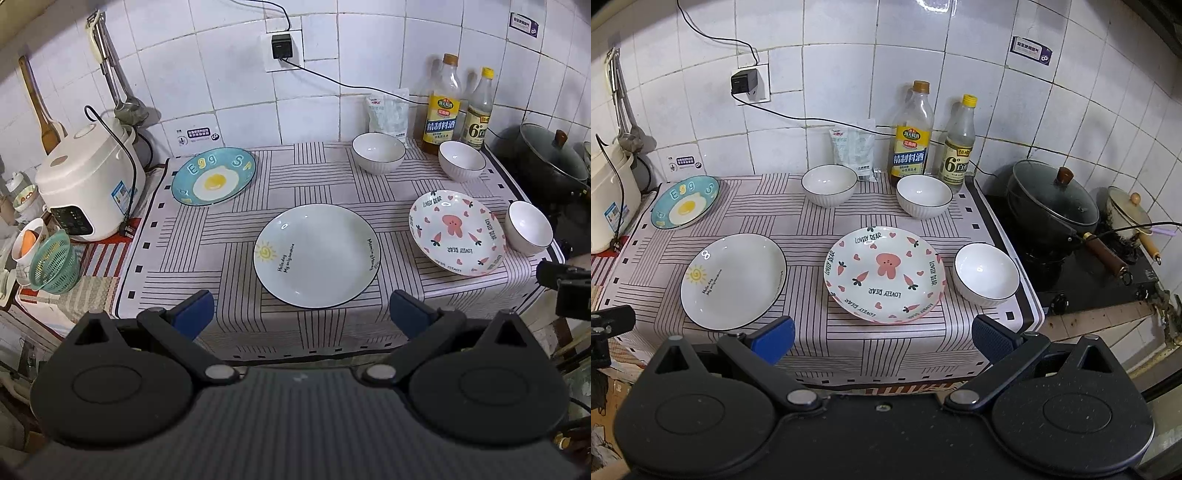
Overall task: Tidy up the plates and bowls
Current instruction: 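Move both grippers toward the white sun-print plate, then grasp the rim of the white sun-print plate with both grippers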
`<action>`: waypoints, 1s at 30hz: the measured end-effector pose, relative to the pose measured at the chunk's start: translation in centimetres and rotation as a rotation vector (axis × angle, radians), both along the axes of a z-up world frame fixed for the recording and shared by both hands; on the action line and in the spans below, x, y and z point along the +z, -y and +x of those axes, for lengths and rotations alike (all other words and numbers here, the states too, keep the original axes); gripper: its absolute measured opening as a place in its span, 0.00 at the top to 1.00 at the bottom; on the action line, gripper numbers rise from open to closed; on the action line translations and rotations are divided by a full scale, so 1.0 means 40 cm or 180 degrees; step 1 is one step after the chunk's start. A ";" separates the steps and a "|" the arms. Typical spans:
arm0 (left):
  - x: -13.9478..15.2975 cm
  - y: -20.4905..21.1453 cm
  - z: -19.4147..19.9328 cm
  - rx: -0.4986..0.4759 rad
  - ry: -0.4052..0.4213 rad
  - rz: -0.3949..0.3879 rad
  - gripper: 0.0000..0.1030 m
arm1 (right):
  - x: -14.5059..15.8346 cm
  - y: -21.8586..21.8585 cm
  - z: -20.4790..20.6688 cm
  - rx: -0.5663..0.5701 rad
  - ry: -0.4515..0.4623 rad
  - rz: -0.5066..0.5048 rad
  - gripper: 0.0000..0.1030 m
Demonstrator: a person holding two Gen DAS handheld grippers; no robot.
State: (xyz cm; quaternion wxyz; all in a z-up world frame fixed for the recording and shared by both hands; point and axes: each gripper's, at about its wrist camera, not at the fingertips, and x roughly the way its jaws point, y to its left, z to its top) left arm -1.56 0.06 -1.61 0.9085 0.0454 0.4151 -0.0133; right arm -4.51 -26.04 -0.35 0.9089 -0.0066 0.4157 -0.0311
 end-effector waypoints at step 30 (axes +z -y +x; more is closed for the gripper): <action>-0.157 -0.170 0.246 0.0335 -0.0381 -0.0220 0.07 | -0.182 -0.083 0.179 0.0944 0.0795 0.1158 0.11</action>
